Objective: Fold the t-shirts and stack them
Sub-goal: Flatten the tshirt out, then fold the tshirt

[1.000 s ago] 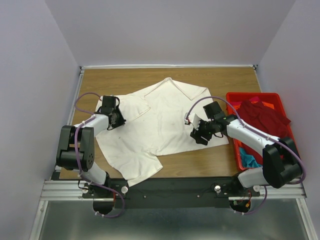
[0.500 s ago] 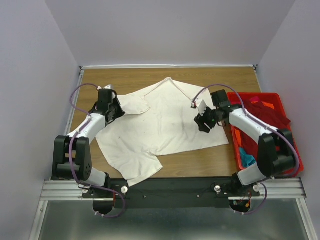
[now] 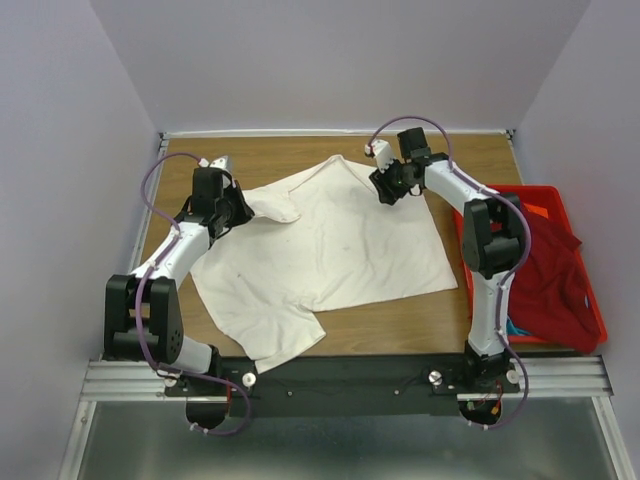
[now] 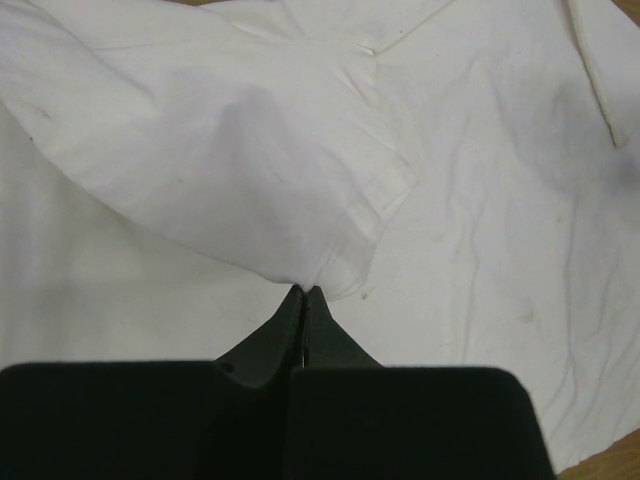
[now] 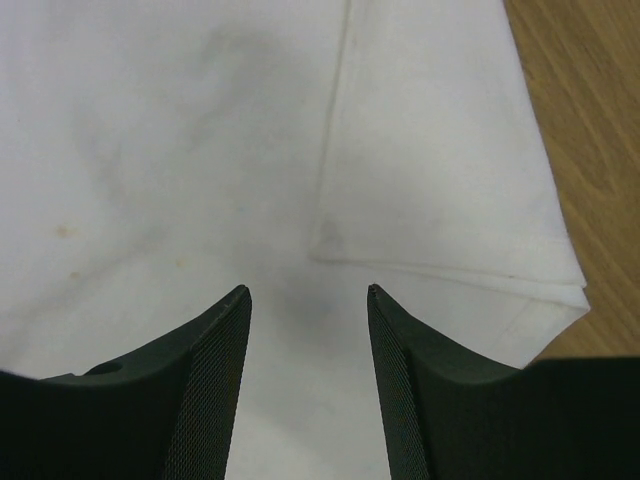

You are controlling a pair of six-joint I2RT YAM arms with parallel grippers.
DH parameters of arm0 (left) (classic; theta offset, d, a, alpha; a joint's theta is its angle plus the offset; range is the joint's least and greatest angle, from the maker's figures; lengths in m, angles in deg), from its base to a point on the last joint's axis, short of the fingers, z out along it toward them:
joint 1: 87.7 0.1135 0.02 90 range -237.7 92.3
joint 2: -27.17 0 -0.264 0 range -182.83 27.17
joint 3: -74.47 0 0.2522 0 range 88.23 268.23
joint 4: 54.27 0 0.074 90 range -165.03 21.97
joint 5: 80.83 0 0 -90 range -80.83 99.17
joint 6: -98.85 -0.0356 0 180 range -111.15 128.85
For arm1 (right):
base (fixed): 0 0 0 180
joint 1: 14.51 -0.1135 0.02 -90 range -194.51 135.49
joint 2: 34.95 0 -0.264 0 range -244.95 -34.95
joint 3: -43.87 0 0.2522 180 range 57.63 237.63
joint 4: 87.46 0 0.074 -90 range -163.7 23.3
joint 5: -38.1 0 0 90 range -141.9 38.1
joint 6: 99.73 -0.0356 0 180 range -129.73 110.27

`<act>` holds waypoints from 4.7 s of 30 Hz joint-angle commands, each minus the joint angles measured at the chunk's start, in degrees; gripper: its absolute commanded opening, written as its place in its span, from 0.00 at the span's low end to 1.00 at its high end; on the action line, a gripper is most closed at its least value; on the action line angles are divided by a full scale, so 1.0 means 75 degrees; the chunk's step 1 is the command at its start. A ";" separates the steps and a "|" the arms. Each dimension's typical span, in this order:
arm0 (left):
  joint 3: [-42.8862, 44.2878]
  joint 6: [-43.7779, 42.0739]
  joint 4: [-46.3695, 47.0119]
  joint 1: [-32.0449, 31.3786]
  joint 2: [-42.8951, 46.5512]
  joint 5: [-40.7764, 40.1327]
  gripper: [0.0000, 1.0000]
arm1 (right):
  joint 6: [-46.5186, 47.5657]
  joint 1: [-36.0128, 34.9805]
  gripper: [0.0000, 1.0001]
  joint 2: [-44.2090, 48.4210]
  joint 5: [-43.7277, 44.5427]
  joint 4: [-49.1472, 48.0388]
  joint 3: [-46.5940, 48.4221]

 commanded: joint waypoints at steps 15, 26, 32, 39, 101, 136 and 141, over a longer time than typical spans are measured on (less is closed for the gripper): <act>0.0399 -0.0235 0.0382 0.0094 -0.0204 0.0727 0.00 | -0.0644 -0.0010 0.49 -0.1707 0.0089 0.0739 0.1844; 0.0458 -0.0013 0.0452 0.0316 -0.0145 0.0645 0.00 | -0.0586 -0.0010 0.15 -0.1661 0.0557 0.0763 0.1972; 0.0657 0.0782 0.1037 0.1054 -0.0238 0.0972 0.00 | -0.0433 0.0002 0.01 -0.1414 0.1202 0.0740 0.2230; 0.2176 0.1311 0.1472 0.1454 -0.1385 0.1396 0.00 | -0.0492 0.0224 0.01 -0.1695 0.1729 0.0704 0.3283; 0.3740 0.1523 0.2081 0.2016 -0.2584 0.1688 0.00 | -0.0011 0.1010 0.01 -0.1685 0.2023 -0.0631 0.3252; -0.0479 0.1522 0.1894 0.2040 0.1987 0.0891 0.00 | 0.0106 0.1057 0.01 0.1902 0.1495 -0.1018 -0.1191; -0.0913 0.1452 0.1800 0.2040 0.2187 0.0903 0.00 | 0.0071 0.1057 0.01 0.2020 0.1472 -0.1030 -0.1414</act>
